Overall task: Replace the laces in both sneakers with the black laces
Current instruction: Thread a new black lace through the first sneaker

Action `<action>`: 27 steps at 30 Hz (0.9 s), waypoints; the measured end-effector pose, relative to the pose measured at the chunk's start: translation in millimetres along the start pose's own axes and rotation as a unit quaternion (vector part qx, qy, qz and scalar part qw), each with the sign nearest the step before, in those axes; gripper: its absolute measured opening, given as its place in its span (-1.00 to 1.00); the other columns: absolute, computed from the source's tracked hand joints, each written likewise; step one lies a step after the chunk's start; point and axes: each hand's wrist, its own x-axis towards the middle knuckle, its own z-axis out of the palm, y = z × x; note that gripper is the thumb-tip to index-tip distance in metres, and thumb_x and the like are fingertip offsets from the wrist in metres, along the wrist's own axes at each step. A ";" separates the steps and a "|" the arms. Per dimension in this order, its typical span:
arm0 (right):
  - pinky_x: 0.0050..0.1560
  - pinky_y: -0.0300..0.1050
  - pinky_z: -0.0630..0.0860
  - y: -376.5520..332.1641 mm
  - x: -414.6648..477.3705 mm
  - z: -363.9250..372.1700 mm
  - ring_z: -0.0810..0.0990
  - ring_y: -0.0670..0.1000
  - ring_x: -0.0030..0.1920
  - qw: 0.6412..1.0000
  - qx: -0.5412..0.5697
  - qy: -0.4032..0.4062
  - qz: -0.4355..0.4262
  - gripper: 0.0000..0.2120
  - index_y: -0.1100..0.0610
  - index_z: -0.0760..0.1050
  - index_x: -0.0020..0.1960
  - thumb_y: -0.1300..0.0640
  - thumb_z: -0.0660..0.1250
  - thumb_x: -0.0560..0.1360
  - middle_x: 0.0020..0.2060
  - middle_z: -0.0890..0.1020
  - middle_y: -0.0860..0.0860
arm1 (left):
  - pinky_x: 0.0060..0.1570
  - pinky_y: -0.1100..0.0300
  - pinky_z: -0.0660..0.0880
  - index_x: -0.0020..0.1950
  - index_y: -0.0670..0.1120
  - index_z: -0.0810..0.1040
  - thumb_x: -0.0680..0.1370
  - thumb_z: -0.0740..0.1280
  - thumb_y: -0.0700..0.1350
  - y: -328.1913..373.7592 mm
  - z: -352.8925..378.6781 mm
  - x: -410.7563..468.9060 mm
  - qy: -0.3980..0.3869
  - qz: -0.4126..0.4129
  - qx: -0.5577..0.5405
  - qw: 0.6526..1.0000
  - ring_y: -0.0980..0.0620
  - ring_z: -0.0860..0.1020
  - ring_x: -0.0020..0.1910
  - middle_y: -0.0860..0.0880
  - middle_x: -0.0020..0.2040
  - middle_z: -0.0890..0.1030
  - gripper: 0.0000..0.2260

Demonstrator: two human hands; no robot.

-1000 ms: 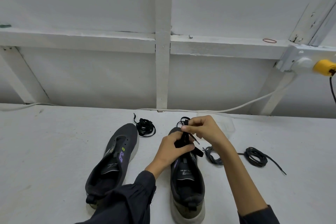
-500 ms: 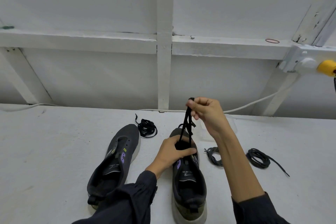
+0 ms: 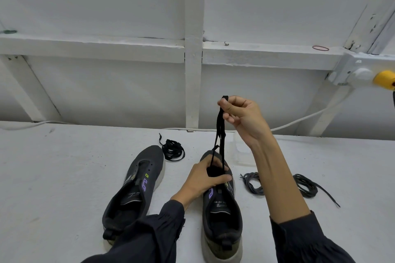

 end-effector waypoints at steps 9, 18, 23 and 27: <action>-0.45 -0.34 0.38 -8.0 2.8 -3.6 0.45 -0.09 -0.48 0.999 0.008 0.009 -0.029 -0.94 0.21 0.56 -0.22 0.29 0.43 0.40 -0.41 0.53 -0.01 | 0.19 0.02 0.52 -0.23 -0.05 0.38 0.28 0.54 -0.02 3.5 0.2 -0.9 -0.020 0.015 -0.019 1.000 0.09 0.63 0.04 0.02 -0.02 0.70 -0.65; -0.40 -0.29 0.38 3.5 -9.0 -24.4 0.48 -0.05 -0.33 0.992 -0.114 0.050 -0.018 -0.83 0.23 0.66 0.05 0.22 0.43 0.48 -0.21 0.61 0.06 | 0.12 0.21 0.53 0.24 -0.03 0.60 0.48 0.47 -0.16 48.8 4.6 -14.1 0.020 0.106 -0.094 0.990 0.05 0.59 0.05 0.03 0.05 0.60 -0.67; -0.46 -0.23 0.46 14.1 -35.2 -42.6 0.52 -0.02 -0.38 0.972 -0.215 0.088 -0.025 -0.89 0.22 0.67 -0.03 0.30 0.35 0.53 -0.29 0.61 0.09 | 0.02 0.32 0.49 0.20 0.00 0.63 0.56 0.36 -0.16 64.7 -12.1 -25.3 0.168 0.113 -0.130 0.971 0.12 0.55 -0.05 -0.06 0.01 0.53 -0.77; -0.49 -0.17 0.46 25.6 -66.0 -63.9 0.50 0.04 -0.46 0.954 -0.285 0.095 0.012 -0.79 0.18 0.62 0.08 0.37 0.32 0.52 -0.40 0.60 0.12 | -0.02 0.00 0.60 0.11 -0.06 0.61 0.54 0.38 -0.23 46.4 -27.9 -45.9 0.272 0.071 -0.165 0.945 0.08 0.55 -0.32 0.02 -0.14 0.60 -0.83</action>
